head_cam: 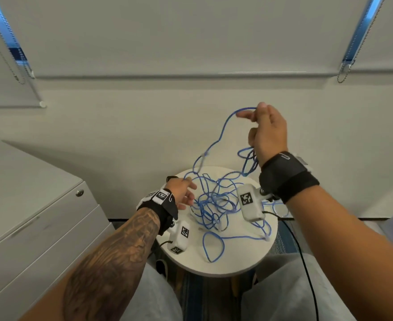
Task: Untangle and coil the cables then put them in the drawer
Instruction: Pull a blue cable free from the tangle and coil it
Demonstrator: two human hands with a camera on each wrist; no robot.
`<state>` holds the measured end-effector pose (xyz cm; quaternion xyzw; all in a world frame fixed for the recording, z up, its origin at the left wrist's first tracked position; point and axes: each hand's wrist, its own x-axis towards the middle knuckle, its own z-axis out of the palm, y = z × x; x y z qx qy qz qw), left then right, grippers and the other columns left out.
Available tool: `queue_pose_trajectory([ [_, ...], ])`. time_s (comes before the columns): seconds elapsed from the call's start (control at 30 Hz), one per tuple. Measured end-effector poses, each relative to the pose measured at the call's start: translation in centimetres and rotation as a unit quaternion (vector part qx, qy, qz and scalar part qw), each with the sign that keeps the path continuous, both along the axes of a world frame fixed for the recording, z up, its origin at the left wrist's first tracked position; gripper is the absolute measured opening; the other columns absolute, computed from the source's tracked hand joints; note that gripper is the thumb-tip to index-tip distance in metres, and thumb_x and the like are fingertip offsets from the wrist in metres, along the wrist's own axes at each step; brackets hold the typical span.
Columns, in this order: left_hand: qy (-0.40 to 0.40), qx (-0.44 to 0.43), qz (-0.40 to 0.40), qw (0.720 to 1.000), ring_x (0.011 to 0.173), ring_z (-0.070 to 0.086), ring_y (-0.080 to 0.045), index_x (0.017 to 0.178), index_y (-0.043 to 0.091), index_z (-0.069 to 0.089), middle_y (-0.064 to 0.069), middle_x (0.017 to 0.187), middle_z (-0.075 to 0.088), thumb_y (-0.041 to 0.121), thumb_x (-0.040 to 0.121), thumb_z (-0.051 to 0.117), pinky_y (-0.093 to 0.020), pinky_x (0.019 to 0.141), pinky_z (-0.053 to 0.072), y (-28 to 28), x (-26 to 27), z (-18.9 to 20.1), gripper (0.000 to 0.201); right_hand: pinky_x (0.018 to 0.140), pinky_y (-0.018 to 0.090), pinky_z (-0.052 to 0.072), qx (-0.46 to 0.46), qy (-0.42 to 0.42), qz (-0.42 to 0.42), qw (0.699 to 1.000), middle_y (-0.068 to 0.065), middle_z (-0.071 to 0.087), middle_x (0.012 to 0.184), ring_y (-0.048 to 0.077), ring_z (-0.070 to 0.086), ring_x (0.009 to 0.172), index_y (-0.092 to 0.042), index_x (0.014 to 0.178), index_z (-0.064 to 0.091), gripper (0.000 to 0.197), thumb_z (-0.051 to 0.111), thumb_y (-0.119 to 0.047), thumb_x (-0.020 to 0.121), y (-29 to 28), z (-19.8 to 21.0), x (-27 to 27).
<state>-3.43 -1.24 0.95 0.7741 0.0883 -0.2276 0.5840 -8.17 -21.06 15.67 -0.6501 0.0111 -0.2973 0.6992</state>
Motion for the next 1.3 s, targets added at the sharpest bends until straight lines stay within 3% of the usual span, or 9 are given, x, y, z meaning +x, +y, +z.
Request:
queue_pose_trajectory([
  [0.2, 0.098, 0.012, 0.062, 0.993, 0.044, 0.043, -0.015, 0.089, 0.008, 0.062, 0.0, 0.054, 0.05, 0.035, 0.103, 0.035, -0.025, 0.057, 0.029, 0.9, -0.8, -1.1, 0.04, 0.041, 0.021, 0.021, 0.286, 0.013, 0.027, 0.958, 0.005, 0.064, 0.064, 0.014, 0.024, 0.041, -0.02, 0.067, 0.035, 0.032, 0.045, -0.024, 0.097, -2.6, 3.2, 0.2],
  [0.47, 0.109, 0.002, 0.134, 0.985, 0.029, 0.04, -0.009, 0.082, 0.002, 0.06, -0.007, 0.066, 0.059, 0.02, 0.101, 0.031, -0.018, 0.047, 0.033, 2.6, -0.9, -3.2, 0.039, 0.045, 0.023, 0.019, 0.372, -0.035, -0.064, 0.925, 0.001, 0.043, 0.053, 0.015, 0.023, 0.045, -0.02, 0.07, 0.033, 0.03, 0.045, -0.027, 0.096, -4.8, 4.2, -0.4],
  [0.57, 0.064, 0.044, 0.063, 0.995, 0.045, 0.049, -0.013, 0.114, 0.008, 0.057, -0.005, 0.081, 0.065, 0.023, 0.097, 0.045, -0.022, 0.053, 0.037, 1.4, -1.5, -2.3, 0.025, 0.044, 0.022, 0.019, 0.337, 0.011, -0.036, 0.941, 0.001, 0.044, 0.053, 0.014, 0.023, 0.045, -0.02, 0.07, 0.033, 0.031, 0.045, -0.029, 0.097, -4.8, 3.4, -0.7],
  [0.67, 0.004, 0.071, -0.044, 0.997, 0.055, 0.059, -0.017, 0.146, 0.023, 0.031, -0.007, 0.119, 0.058, 0.016, 0.089, 0.059, -0.024, 0.05, 0.045, -0.5, -1.8, -0.1, 0.064, 0.04, 0.021, 0.022, 0.298, 0.043, -0.008, 0.954, 0.002, 0.047, 0.055, 0.014, 0.024, 0.043, -0.02, 0.068, 0.035, 0.032, 0.045, -0.028, 0.098, -3.4, 2.0, -1.1],
  [0.8, -0.094, 0.164, -0.207, 0.96, 0.081, 0.064, -0.021, 0.153, 0.031, 0.017, -0.002, 0.147, 0.035, 0.025, 0.085, 0.071, -0.031, 0.065, 0.051, -1.5, -3.7, 2.8, 0.087, 0.04, 0.022, 0.024, 0.272, 0.064, 0.013, 0.96, 0.004, 0.051, 0.055, 0.015, 0.024, 0.04, -0.02, 0.066, 0.037, 0.035, 0.044, -0.03, 0.099, -2.5, 0.4, -1.7],
  [0.9, -0.221, 0.272, -0.212, 0.912, 0.13, 0.048, -0.022, 0.152, 0.028, 0.025, -0.003, 0.151, 0.039, 0.044, 0.087, 0.066, -0.033, 0.105, 0.039, -1.4, -4.8, 4.1, 0.079, 0.039, 0.023, 0.024, 0.265, 0.086, 0.043, 0.959, 0.004, 0.05, 0.053, 0.013, 0.023, 0.039, -0.019, 0.066, 0.037, 0.036, 0.044, -0.03, 0.1, -2.3, -0.8, -2.5],
  [1.0, -0.28, 0.327, -0.185, 0.883, 0.135, 0.043, -0.02, 0.15, 0.028, 0.032, 0.0, 0.149, 0.043, 0.056, 0.089, 0.056, -0.035, 0.11, 0.034, -1.4, -5.2, 4.7, 0.071, 0.04, 0.022, 0.02, 0.249, 0.111, 0.095, 0.957, 0.005, 0.05, 0.055, 0.012, 0.022, 0.036, -0.017, 0.069, 0.04, 0.035, 0.045, -0.03, 0.101, -2.0, -1.3, -3.6],
  [1.2, -0.227, -0.001, -0.12, 0.967, 0.11, 0.063, -0.02, 0.142, 0.029, 0.04, 0.006, 0.135, 0.053, 0.036, 0.087, 0.069, -0.031, 0.074, 0.051, -3.3, -5.8, 4.9, 0.063, 0.037, 0.02, 0.02, 0.218, 0.138, 0.155, 0.954, 0.008, 0.052, 0.06, 0.011, 0.02, 0.036, -0.017, 0.072, 0.043, 0.033, 0.045, -0.031, 0.102, -1.3, -2.0, -5.5],
  [1.3, -0.213, 0.043, -0.13, 0.967, 0.104, 0.065, -0.019, 0.133, 0.021, 0.051, -0.001, 0.123, 0.064, 0.054, 0.08, 0.069, -0.032, 0.079, 0.054, -4.0, -6.1, 4.1, 0.065, 0.035, 0.018, 0.022, 0.226, 0.135, 0.174, 0.949, 0.009, 0.052, 0.06, 0.01, 0.022, 0.033, -0.016, 0.072, 0.044, 0.033, 0.046, -0.03, 0.101, -1.1, -2.1, -6.2],
])
